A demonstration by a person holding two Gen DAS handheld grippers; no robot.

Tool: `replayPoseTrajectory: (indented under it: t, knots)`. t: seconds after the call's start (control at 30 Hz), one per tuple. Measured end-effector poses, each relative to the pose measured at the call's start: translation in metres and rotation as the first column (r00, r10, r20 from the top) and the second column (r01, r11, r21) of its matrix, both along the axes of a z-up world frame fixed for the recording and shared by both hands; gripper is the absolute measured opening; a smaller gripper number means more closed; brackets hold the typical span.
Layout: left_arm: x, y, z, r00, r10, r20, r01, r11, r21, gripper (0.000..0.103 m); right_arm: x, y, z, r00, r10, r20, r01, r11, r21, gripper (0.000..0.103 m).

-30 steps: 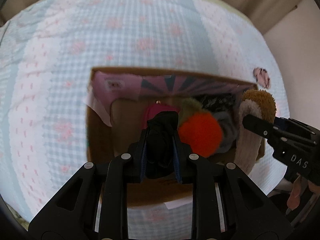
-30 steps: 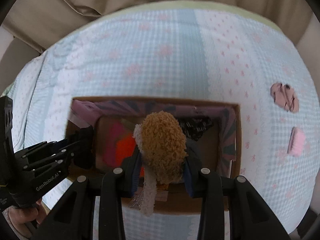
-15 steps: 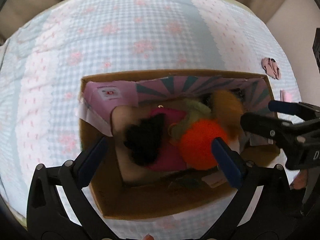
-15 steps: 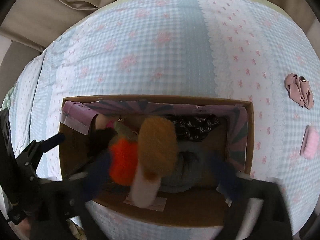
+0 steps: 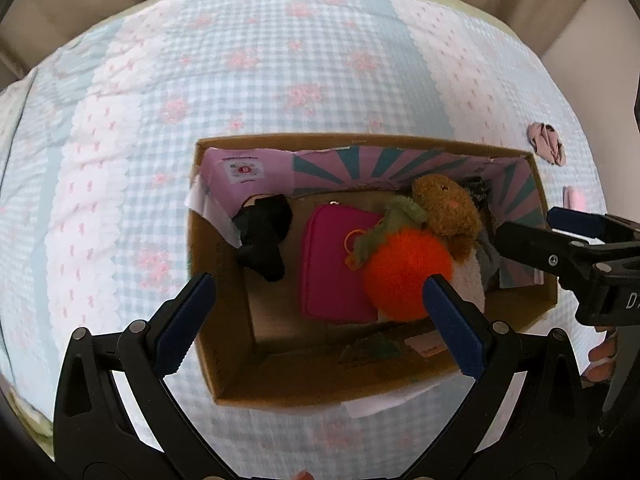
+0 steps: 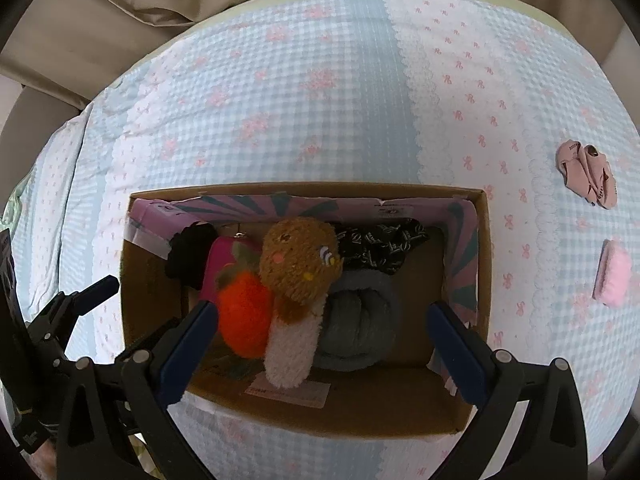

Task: Organize soft objects
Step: 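Lift both tools from the box and move toward the pink cloth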

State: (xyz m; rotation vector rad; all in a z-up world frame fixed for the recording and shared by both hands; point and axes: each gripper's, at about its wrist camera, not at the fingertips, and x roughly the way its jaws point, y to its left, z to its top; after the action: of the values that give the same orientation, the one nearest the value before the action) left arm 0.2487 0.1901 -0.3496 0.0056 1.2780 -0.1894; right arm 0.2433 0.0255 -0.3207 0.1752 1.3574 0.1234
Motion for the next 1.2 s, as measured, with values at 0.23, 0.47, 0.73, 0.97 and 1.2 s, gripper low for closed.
replayPoseTrajectory:
  t: [0.23,0.47,0.73,0.97,1.2]
  knots:
    - [-0.014,0.005,0.029,0.998,0.010,0.054,-0.010,1.000,-0.003,0.103,-0.012,0.002,0.022,0.999,-0.004,0.043,0.004,1.000,0.002,0.103]
    - [-0.031,0.005,0.067,0.992,0.024,0.121,-0.023,1.000,-0.005,0.103,-0.035,0.002,0.063,0.991,-0.014,0.130,0.017,1.000,-0.020,0.103]
    - [-0.064,0.010,0.126,0.974,0.053,0.219,-0.051,0.999,-0.014,0.103,-0.073,-0.002,0.119,0.972,-0.041,0.232,0.049,0.998,-0.032,0.103]
    - [-0.096,0.003,0.174,0.949,0.059,0.309,-0.059,0.998,-0.008,0.103,-0.111,-0.016,0.166,0.941,-0.057,0.333,0.084,0.994,-0.069,0.103]
    - [-0.109,-0.024,0.203,0.933,0.074,0.352,-0.064,0.997,-0.040,0.103,-0.144,-0.055,0.202,0.901,-0.088,0.425,0.162,0.976,-0.143,0.103]
